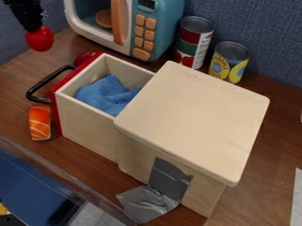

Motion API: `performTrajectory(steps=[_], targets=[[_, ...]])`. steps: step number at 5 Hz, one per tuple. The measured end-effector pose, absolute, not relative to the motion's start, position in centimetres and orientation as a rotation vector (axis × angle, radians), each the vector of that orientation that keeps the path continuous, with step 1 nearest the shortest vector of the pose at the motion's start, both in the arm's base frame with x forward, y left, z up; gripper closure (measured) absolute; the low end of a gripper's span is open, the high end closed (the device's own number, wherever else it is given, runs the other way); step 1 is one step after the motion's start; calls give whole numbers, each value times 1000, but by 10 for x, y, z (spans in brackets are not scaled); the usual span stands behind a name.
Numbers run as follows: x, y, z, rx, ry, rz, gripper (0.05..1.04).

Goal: Take the red object and put it in the drawer

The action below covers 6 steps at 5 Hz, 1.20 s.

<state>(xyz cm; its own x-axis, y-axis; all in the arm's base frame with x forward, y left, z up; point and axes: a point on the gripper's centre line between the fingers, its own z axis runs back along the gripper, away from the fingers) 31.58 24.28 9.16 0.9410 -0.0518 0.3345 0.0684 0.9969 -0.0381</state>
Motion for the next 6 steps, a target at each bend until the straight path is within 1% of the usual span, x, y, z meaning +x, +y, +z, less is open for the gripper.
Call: performTrajectory(steps=[1,2,3,4,5,6], targets=[[313,234,111,-60,-369,-80,1035],[307,227,122,-73,-383,-92,1035],[303,214,139,-83,-411,-112,1035],[303,190,147,-94,-419,-161,1035],[302,158,163,-109,-440,-225,1035],[299,119,175,-146,-450,-300,1035]])
